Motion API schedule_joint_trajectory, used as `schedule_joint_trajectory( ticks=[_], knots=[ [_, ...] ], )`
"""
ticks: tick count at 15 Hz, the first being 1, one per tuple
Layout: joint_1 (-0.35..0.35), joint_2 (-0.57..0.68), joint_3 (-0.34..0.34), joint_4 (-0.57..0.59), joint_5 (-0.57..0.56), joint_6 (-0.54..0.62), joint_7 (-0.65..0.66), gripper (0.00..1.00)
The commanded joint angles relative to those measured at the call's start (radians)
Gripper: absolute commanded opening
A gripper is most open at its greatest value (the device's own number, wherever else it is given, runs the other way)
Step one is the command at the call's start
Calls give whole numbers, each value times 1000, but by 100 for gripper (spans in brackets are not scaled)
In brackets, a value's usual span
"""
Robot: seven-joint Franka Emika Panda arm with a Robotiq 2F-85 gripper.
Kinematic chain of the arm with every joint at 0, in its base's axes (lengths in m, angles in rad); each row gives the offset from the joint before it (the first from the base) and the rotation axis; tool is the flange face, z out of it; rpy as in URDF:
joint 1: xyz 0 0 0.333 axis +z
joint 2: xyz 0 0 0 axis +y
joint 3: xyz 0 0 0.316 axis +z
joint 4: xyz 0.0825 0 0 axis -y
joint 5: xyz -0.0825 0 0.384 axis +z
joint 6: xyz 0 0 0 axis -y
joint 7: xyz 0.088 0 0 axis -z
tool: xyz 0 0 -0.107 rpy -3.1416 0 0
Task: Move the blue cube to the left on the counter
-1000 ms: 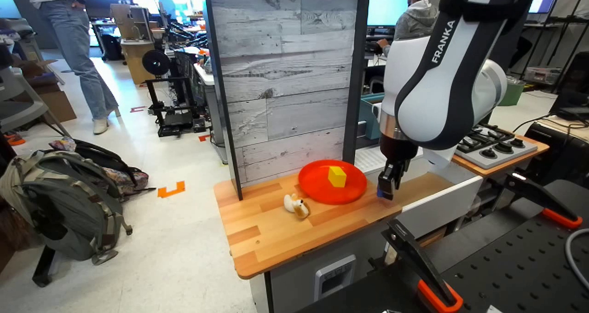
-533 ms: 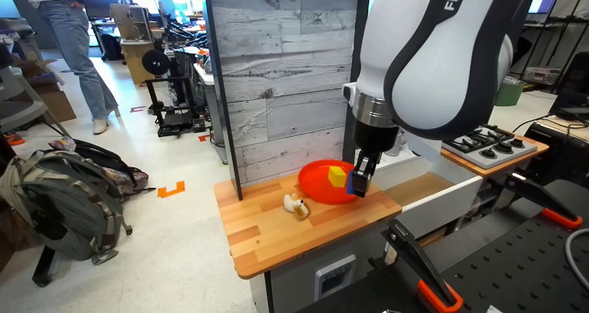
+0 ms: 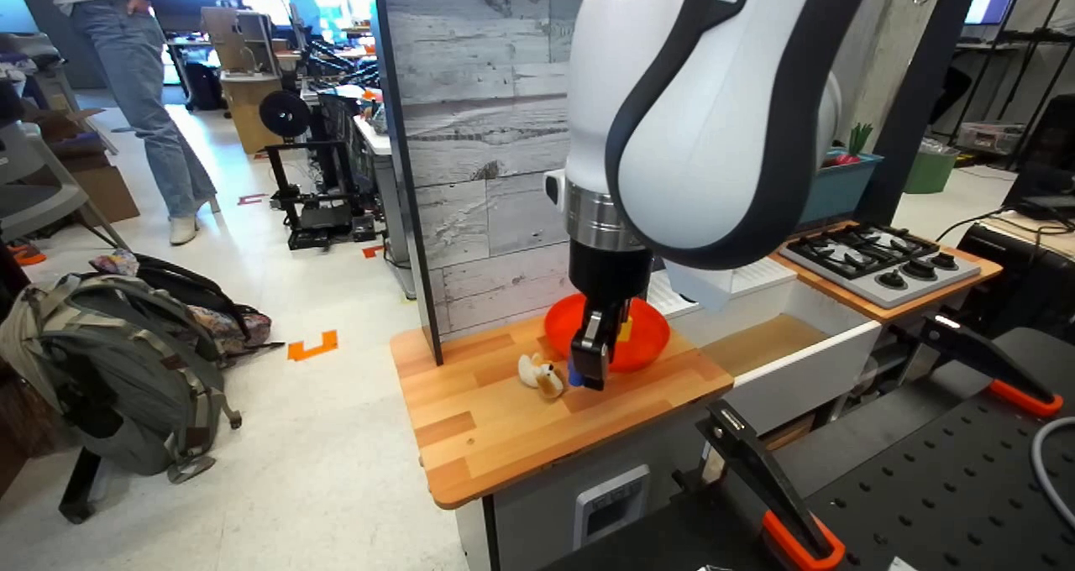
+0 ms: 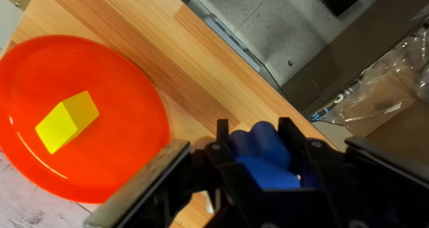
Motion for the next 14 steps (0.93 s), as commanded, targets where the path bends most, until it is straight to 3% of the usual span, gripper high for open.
schedule_joint_trajectory(
  ticks=[1,11,12,14],
  knots=[
    [-8,101,27,137,0,-109,-19,15],
    [-12,276,34,377,0,-312,-14,15],
    [-8,276,31,382,-4,-317,-9,65],
    [-7,272,31,382,-9,-319,-8,71]
  ],
)
